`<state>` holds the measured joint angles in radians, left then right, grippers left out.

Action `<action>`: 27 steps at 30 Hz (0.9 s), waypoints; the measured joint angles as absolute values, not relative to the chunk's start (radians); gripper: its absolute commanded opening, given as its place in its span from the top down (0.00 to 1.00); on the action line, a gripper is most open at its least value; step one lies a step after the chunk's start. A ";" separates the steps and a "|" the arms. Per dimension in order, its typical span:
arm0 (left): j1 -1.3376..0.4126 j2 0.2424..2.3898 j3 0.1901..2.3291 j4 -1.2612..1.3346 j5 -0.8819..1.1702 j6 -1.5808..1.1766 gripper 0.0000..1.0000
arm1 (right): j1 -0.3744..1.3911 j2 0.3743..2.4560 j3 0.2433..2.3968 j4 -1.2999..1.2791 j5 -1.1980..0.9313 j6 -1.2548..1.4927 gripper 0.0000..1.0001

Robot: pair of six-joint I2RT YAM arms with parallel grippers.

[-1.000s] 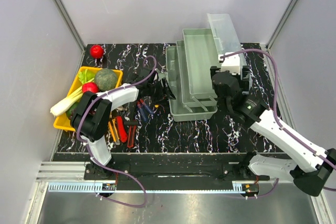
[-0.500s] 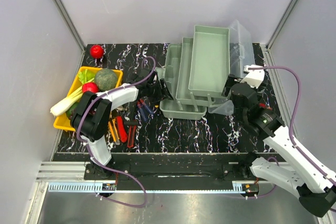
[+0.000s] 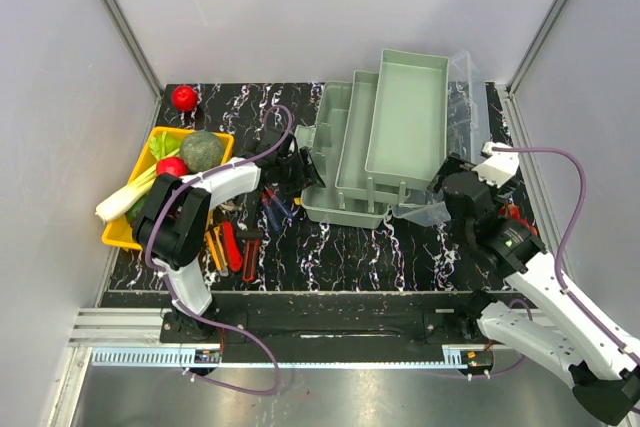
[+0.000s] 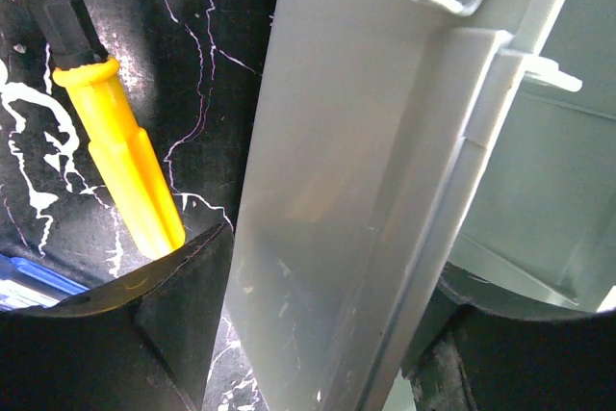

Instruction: Pack the tool kit

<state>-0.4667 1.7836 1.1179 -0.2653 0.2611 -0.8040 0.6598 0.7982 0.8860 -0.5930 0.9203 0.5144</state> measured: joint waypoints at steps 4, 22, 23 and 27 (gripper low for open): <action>-0.467 1.784 1.122 -0.268 0.260 -0.804 0.47 | 0.660 0.723 0.836 -0.575 0.930 0.546 0.02; -0.476 1.791 1.137 -0.271 0.257 -0.788 0.72 | 0.667 0.790 1.041 -0.662 0.816 0.411 0.02; -0.476 1.791 1.137 -0.270 0.257 -0.792 0.73 | 0.668 0.812 1.075 -0.664 0.792 0.399 0.02; -0.476 1.791 1.137 -0.269 0.256 -0.813 0.76 | 0.669 0.909 1.200 -0.675 0.673 0.362 0.04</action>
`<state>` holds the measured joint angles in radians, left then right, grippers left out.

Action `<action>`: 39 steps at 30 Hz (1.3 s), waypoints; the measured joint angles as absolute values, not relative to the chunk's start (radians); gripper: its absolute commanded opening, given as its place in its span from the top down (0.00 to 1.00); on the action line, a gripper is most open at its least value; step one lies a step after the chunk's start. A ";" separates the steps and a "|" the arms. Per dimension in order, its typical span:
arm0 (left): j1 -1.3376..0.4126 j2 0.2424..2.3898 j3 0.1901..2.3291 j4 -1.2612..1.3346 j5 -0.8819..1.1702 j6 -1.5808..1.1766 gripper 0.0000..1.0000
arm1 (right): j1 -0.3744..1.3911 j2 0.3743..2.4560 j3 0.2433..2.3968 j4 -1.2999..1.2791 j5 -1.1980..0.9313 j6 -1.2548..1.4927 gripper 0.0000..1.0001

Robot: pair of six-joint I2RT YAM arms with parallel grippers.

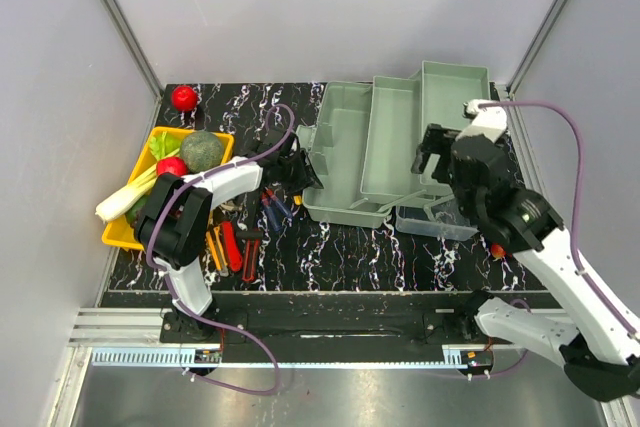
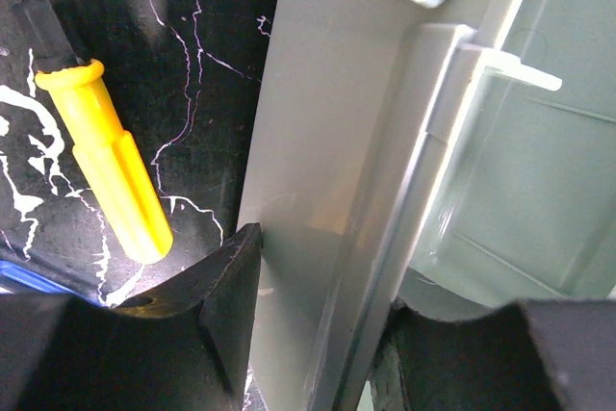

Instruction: Pack the tool kit

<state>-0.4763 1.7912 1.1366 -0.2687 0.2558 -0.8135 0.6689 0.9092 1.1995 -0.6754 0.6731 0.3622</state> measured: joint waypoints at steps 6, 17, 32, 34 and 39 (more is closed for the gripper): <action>-0.477 1.791 1.137 -0.268 0.235 -0.845 0.74 | 0.666 1.112 1.370 -0.773 0.582 0.384 0.17; -0.479 1.778 1.112 -0.234 0.224 -0.874 0.68 | 0.598 1.382 1.455 -0.934 0.582 0.469 0.60; -0.488 1.769 1.110 -0.234 0.192 -0.869 0.50 | 0.508 1.415 1.382 -0.736 0.561 0.239 1.00; -0.489 1.760 1.110 -0.238 0.182 -0.871 0.43 | 0.489 1.425 1.374 -0.690 0.532 0.213 1.00; -0.461 1.698 1.111 -0.250 0.148 -0.867 0.20 | 0.439 1.465 1.376 -0.587 0.502 0.168 0.77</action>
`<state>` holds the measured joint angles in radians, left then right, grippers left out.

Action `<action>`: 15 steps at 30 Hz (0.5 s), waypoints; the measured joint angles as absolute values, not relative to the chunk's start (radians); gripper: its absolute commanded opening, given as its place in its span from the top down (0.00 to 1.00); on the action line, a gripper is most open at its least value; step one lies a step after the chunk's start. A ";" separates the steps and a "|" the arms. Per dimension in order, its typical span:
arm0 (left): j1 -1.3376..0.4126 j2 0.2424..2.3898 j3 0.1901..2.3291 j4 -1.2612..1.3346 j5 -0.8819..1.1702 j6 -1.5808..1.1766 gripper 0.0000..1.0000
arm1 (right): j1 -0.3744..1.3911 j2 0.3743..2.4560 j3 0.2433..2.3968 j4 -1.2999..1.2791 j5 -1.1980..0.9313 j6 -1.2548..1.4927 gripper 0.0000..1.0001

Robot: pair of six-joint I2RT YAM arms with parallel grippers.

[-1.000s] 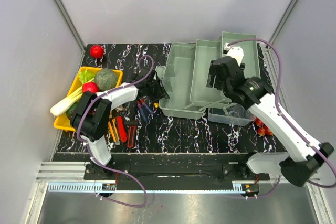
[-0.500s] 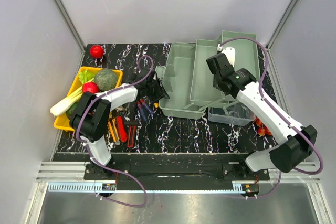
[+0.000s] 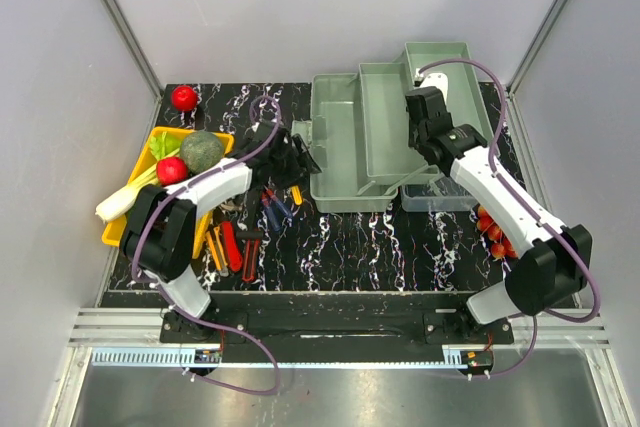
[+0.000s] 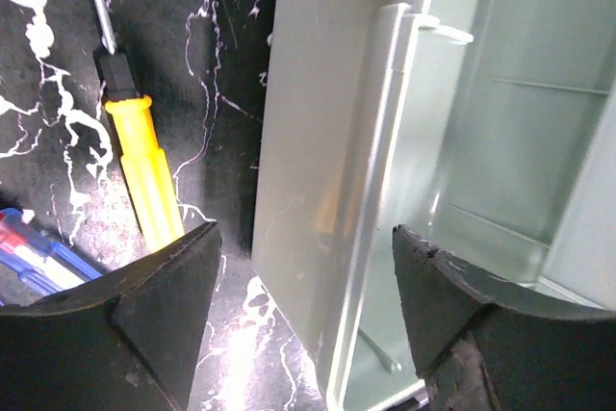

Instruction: Pack the tool kit

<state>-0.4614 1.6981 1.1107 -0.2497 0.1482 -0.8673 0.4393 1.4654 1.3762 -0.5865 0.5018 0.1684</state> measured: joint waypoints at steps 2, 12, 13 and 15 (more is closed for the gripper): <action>-0.448 1.673 1.116 -0.250 0.147 -0.854 0.16 | 0.431 1.477 1.377 -0.553 0.495 0.170 0.51; -0.387 1.568 1.173 -0.336 0.077 -0.738 0.11 | 0.424 1.454 1.452 -0.498 0.469 0.192 0.18; -0.375 1.555 1.173 -0.353 0.062 -0.733 0.11 | 0.424 1.440 1.462 -0.499 0.468 0.192 0.18; -0.356 1.536 1.172 -0.392 0.030 -0.730 0.12 | 0.423 1.402 1.477 -0.498 0.463 0.196 0.18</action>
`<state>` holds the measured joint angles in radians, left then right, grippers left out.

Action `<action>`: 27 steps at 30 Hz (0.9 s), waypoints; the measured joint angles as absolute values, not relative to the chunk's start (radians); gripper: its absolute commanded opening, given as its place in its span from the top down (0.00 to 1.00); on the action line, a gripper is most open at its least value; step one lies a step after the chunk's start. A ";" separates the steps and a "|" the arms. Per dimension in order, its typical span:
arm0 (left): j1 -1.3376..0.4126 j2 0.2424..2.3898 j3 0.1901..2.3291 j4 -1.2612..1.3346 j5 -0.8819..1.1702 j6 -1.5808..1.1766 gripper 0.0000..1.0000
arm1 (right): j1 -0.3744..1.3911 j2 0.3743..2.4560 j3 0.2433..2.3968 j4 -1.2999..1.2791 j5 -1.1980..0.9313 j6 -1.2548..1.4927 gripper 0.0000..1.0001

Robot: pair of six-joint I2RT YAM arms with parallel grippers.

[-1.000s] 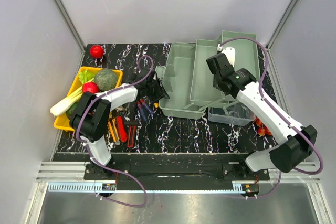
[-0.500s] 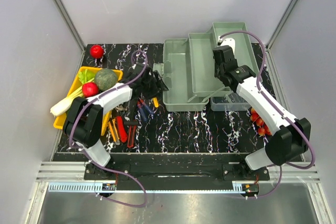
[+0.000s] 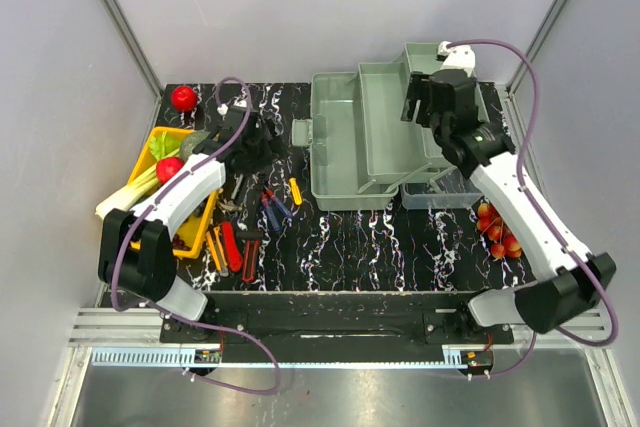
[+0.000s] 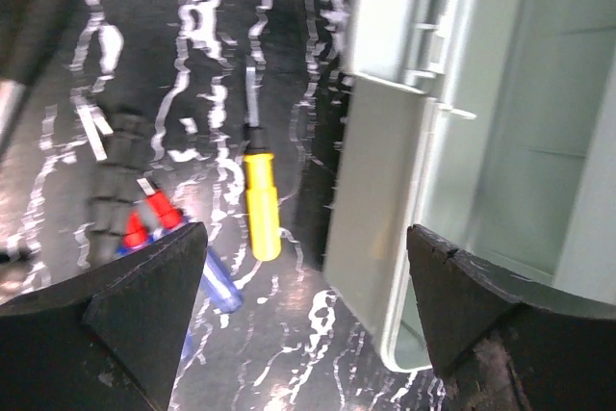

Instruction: Pack the tool kit

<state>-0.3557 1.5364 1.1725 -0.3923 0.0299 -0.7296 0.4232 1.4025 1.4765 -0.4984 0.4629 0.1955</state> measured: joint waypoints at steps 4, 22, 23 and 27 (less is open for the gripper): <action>-0.338 1.513 1.165 -0.475 -0.042 -0.712 0.15 | 0.423 1.315 1.481 -0.499 0.394 0.194 0.19; -0.341 1.483 0.911 -0.551 -0.174 -0.583 0.46 | 0.422 1.261 1.440 -0.533 0.059 0.216 0.23; -0.341 1.489 0.908 -0.546 -0.174 -0.583 0.48 | 0.422 1.261 1.438 -0.534 0.059 0.217 0.23; -0.341 1.530 0.908 -0.527 -0.173 -0.578 0.55 | 0.422 1.250 1.419 -0.541 0.060 0.222 0.23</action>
